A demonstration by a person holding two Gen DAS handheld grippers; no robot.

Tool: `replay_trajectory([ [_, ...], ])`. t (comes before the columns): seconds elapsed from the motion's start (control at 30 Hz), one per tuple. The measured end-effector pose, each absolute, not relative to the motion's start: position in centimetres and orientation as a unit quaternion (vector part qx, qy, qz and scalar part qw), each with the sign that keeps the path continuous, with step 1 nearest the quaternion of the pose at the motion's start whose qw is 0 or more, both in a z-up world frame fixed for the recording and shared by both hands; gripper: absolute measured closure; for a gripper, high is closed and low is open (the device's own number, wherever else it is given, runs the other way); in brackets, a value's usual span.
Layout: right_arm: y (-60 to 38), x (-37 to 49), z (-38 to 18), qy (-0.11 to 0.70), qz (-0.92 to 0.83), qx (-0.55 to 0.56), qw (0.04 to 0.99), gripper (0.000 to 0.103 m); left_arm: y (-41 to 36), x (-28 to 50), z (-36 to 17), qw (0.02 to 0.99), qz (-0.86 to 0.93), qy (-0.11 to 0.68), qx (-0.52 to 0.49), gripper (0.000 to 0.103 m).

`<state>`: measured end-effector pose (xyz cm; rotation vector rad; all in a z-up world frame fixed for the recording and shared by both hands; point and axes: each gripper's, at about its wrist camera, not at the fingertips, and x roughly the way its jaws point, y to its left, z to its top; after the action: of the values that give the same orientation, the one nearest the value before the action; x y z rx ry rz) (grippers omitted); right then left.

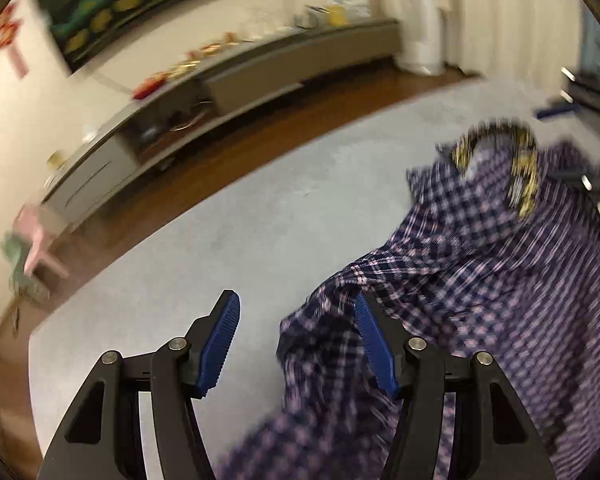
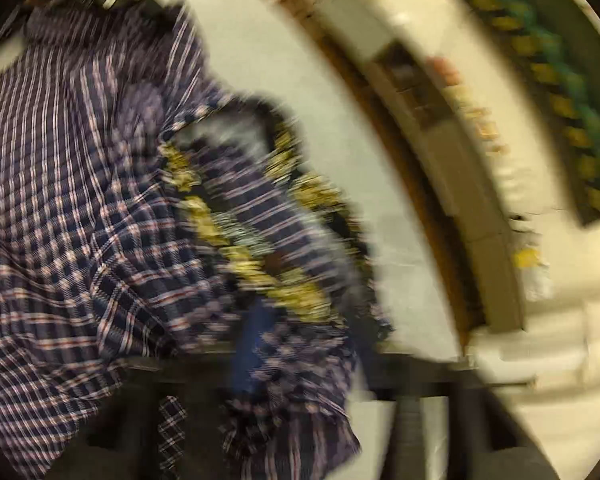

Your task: Fold clothes

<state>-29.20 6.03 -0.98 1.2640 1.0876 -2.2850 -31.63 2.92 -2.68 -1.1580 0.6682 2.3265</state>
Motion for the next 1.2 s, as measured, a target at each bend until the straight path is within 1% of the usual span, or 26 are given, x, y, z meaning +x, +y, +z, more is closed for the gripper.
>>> replay_trajectory([
  [0.03, 6.6, -31.2, 0.0, 0.34, -0.815, 0.444, 0.152, 0.1, 3.3, -32.2, -3.3, 0.24, 0.836, 0.248, -0.426, 0.07],
  [0.07, 7.2, -33.1, 1.1, 0.299, -0.83, 0.446, 0.148, 0.101, 3.7, -32.8, -4.0, 0.252, 0.828, 0.254, -0.431, 0.086],
  [0.1, 7.8, -35.0, 2.1, 0.258, -0.844, 0.448, 0.144, 0.101, 3.3, -34.3, -4.2, 0.24, 0.833, 0.23, -0.442, 0.097],
  [0.13, 8.5, -36.9, 3.1, 0.215, -0.857, 0.447, 0.136, 0.101, 2.3, -36.3, -4.0, 0.212, 0.844, 0.187, -0.457, 0.097],
  [0.2, 11.4, -39.7, 4.0, 0.102, -0.886, 0.444, 0.087, 0.099, -0.4, -39.5, -4.0, 0.166, 0.856, 0.079, -0.484, 0.096],
  [0.23, 13.0, -40.9, 4.3, 0.048, -0.892, 0.446, 0.063, 0.085, -1.4, -40.5, -4.1, 0.149, 0.856, 0.046, -0.493, 0.096],
  [0.27, 14.0, -41.1, 4.2, 0.02, -0.887, 0.459, 0.048, 0.055, -2.0, -41.1, -4.3, 0.136, 0.855, 0.031, -0.5, 0.096],
  [0.3, 15.1, -41.1, 4.1, -0.006, -0.881, 0.472, 0.034, 0.047, -2.1, -41.3, -4.5, 0.138, 0.85, 0.027, -0.507, 0.095],
  [0.33, 15.9, -40.1, 4.2, -0.02, -0.875, 0.483, 0.025, 0.046, -2.1, -40.9, -4.4, 0.144, 0.847, 0.03, -0.51, 0.092],
  [0.4, 16.6, -36.2, 4.9, -0.02, -0.872, 0.486, 0.054, 0.045, -2.1, -39.6, -4.0, 0.153, 0.846, 0.039, -0.51, 0.087],
  [0.43, 16.8, -34.2, 5.2, -0.017, -0.87, 0.488, 0.068, 0.042, -2.2, -38.9, -3.8, 0.157, 0.845, 0.043, -0.509, 0.084],
  [0.53, 17.2, -27.8, 4.0, 0.018, -0.855, 0.511, 0.084, 0.035, -2.9, -35.9, -2.5, 0.15, 0.859, 0.044, -0.488, 0.076],
  [0.57, 17.4, -25.7, 3.3, 0.029, -0.85, 0.519, 0.087, 0.035, -3.1, -34.9, -2.0, 0.148, 0.864, 0.042, -0.479, 0.076],
  [0.63, 17.9, -22.8, 0.9, 0.048, -0.835, 0.54, 0.091, 0.036, -3.5, -33.6, -1.2, 0.157, 0.871, 0.034, -0.464, 0.069],
  [0.67, 18.2, -22.9, -0.1, 0.051, -0.833, 0.544, 0.088, 0.053, -3.4, -33.5, -1.2, 0.162, 0.87, 0.035, -0.465, 0.069],
  [0.73, 19.8, -23.3, -1.2, 0.046, -0.837, 0.543, 0.06, 0.1, -2.5, -33.9, -2.6, 0.158, 0.857, 0.054, -0.488, 0.069],
  [0.8, 22.2, -24.0, -1.4, 0.031, -0.845, 0.534, 0.015, 0.1, -1.9, -34.6, -4.2, 0.138, 0.846, 0.08, -0.508, 0.069],
  [0.83, 23.8, -24.4, -1.5, 0.022, -0.848, 0.529, -0.016, 0.1, -2.0, -34.9, -4.8, 0.122, 0.845, 0.087, -0.513, 0.066],
  [0.87, 25.3, -24.7, -1.8, 0.026, -0.846, 0.529, -0.051, 0.1, -2.2, -35.2, -5.4, 0.106, 0.844, 0.095, -0.517, 0.066],
  [0.9, 26.8, -25.1, -2.2, 0.031, -0.844, 0.529, -0.086, 0.1, -2.6, -35.5, -5.7, 0.094, 0.842, 0.089, -0.523, 0.064],
  [0.93, 28.2, -25.3, -2.4, 0.033, -0.841, 0.527, -0.117, 0.096, -3.2, -35.8, -5.8, 0.082, 0.841, 0.08, -0.529, 0.064],
  [0.97, 29.5, -25.4, -2.3, 0.022, -0.842, 0.522, -0.134, 0.078, -3.6, -35.9, -5.8, 0.073, 0.842, 0.077, -0.529, 0.064],
  [1.03, 31.3, -25.7, -1.6, 0.005, -0.842, 0.517, -0.154, 0.052, -3.9, -36.1, -5.5, 0.064, 0.841, 0.081, -0.531, 0.061],
  [1.07, 31.9, -25.8, -1.0, -0.002, -0.844, 0.514, -0.156, 0.052, -3.8, -36.2, -5.3, 0.052, 0.838, 0.09, -0.536, 0.061],
  [1.1, 32.0, -25.7, 0.3, -0.016, -0.856, 0.497, -0.144, 0.052, -3.5, -36.1, -5.0, 0.039, 0.836, 0.106, -0.536, 0.065],
  [1.2, 30.7, -25.7, 3.9, -0.034, -0.887, 0.451, -0.089, 0.052, -0.9, -34.6, -2.3, 0.046, 0.858, 0.146, -0.49, 0.066],
])
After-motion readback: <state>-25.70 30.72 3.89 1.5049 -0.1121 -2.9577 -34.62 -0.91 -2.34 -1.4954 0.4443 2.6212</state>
